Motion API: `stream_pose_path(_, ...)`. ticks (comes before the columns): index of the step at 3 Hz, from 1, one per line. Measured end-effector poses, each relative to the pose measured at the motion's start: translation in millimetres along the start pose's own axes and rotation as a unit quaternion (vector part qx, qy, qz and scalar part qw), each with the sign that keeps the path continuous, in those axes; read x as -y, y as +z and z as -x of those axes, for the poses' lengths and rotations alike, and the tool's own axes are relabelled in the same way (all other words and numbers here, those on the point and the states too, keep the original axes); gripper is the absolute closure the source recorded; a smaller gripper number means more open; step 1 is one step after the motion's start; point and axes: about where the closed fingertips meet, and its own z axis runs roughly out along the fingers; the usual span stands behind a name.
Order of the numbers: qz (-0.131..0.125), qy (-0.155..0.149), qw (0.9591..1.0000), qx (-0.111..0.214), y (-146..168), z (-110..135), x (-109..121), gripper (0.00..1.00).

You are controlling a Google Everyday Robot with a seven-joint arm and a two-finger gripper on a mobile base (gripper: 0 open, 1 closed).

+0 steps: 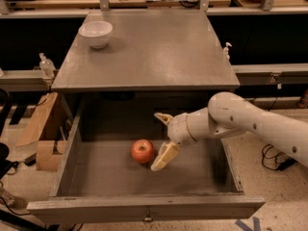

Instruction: Pick apple from top drawer and place on counter

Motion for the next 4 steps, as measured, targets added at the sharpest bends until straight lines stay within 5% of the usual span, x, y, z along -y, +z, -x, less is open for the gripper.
stream_pose_path(2, 0.037, 0.022, 0.9991, 0.002, 47.8, -10.8, -13.9, 0.0)
stream_pose_path(4, 0.051, 0.037, 0.998, -0.007, 72.9, -25.6, -27.0, 0.38)
